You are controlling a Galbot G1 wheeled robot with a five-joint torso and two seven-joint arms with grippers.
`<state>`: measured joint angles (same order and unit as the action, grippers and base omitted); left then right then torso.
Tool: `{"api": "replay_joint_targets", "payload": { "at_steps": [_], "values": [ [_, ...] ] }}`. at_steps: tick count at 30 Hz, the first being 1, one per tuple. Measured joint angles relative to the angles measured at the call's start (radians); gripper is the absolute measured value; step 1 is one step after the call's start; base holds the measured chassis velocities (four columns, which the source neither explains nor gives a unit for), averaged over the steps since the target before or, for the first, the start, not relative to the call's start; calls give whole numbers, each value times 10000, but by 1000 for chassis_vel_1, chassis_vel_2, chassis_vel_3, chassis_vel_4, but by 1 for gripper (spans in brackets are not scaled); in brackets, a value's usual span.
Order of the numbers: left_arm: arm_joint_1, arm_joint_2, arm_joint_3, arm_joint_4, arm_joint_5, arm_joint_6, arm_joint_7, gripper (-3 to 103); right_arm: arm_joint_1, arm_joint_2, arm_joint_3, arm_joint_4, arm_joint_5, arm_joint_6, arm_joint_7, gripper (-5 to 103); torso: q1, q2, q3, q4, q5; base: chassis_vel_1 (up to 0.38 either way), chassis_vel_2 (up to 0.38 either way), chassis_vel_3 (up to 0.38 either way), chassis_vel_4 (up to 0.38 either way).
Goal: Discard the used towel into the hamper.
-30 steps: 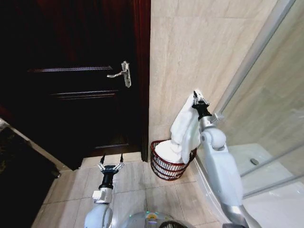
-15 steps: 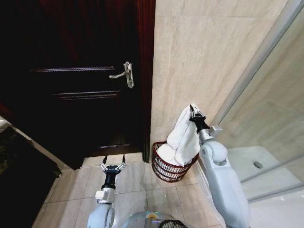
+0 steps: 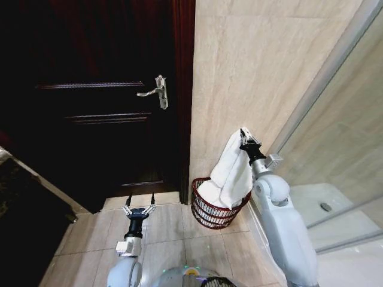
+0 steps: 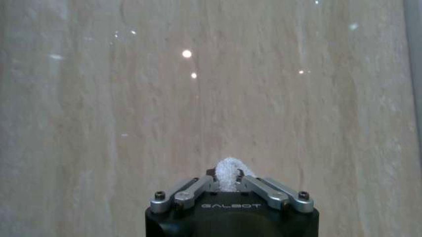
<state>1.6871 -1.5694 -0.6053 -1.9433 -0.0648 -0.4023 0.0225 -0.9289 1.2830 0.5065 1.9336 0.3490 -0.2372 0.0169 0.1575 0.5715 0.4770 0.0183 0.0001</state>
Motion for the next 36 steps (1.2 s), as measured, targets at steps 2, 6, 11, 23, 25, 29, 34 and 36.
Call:
{"api": "replay_joint_targets", "payload": {
  "at_steps": [2,6,11,23,25,29,34,36],
  "values": [
    [-70,-14,27,35,1,7,0,100,61,-100,10,-65,23,-3,0,5,-50,-130,-78,1,0,0,0,0,0],
    [-124,-27,67,135,0,-51,2,100,129,-200,34,-156,91,-20,-34,5,-111,-259,-143,1,0,0,0,0,0],
    [-153,-87,95,213,22,-151,3,100,254,-245,-35,-470,92,20,-81,5,-141,-308,-162,0,0,0,0,0,0],
    [-24,-121,87,139,58,-234,37,100,922,-578,-215,109,655,-33,203,5,-139,-295,-154,6,-7,0,0,0,0],
    [-4,-153,116,123,104,-212,42,100,679,-589,-162,174,646,-35,144,5,-151,-334,-174,6,4,0,0,0,0],
    [-8,-208,163,127,212,-218,44,100,364,-549,-72,247,625,-35,47,5,-208,-460,-245,4,3,0,0,0,0],
    [-44,-237,210,127,248,-252,27,100,398,-552,-7,82,651,-32,20,5,-296,-660,-356,4,0,0,0,0,0],
    [-39,-247,213,92,252,-263,17,100,521,-584,-1,-82,712,-31,16,5,-315,-729,-404,6,-1,0,0,0,0]
  ]
}}
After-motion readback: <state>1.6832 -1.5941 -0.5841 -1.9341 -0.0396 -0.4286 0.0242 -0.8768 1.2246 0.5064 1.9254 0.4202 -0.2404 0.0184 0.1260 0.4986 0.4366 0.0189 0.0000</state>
